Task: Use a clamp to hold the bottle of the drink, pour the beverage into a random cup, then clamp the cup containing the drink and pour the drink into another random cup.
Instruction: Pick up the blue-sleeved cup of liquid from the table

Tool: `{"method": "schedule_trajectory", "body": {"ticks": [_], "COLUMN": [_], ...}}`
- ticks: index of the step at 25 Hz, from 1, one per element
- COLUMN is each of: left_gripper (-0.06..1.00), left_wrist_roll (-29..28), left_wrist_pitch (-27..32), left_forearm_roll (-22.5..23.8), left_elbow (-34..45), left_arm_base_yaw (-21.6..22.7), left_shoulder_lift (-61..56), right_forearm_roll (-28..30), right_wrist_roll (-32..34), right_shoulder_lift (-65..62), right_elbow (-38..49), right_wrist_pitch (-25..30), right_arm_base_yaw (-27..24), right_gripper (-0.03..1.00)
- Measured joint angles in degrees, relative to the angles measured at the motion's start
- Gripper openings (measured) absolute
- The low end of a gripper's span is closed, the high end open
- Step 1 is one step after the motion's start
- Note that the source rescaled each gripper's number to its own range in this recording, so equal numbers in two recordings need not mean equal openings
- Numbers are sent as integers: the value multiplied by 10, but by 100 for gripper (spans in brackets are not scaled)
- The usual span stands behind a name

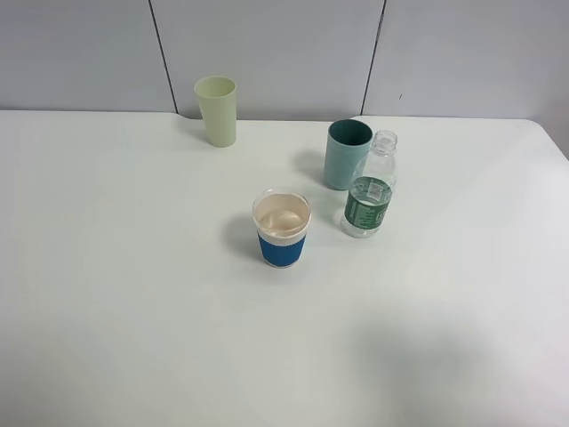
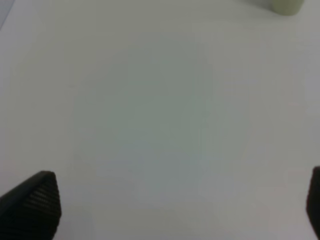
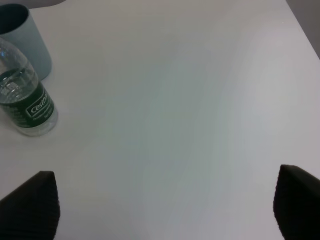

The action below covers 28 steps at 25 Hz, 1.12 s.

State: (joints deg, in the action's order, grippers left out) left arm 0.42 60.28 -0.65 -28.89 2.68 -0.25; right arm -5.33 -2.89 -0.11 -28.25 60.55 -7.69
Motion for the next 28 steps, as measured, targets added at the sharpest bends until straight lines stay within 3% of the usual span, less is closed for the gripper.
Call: {"method": "schedule_trajectory", "body": {"ticks": [13,17,20,28], "left_gripper": [100,100,100,100], "left_wrist_roll": [1,2,2,1], "left_wrist_pitch": [-2,-61,-70,-51], "left_forearm_roll": [2,2,7,32], "left_elbow": [-5,-19,-19,-19], "left_arm_base_yaw": [8,23,-21,-194], "left_shoulder_lift": [16,79,125,263], "right_forearm_roll": [0,0,0,0], "right_wrist_roll": [0,0,0,0], "right_shoulder_lift": [0,0,0,0], "right_elbow": [0,0,0,0], "right_wrist_pitch": [0,0,0,0], "right_arm_base_yaw": [0,0,0,0], "right_gripper": [66,66,66,66]}}
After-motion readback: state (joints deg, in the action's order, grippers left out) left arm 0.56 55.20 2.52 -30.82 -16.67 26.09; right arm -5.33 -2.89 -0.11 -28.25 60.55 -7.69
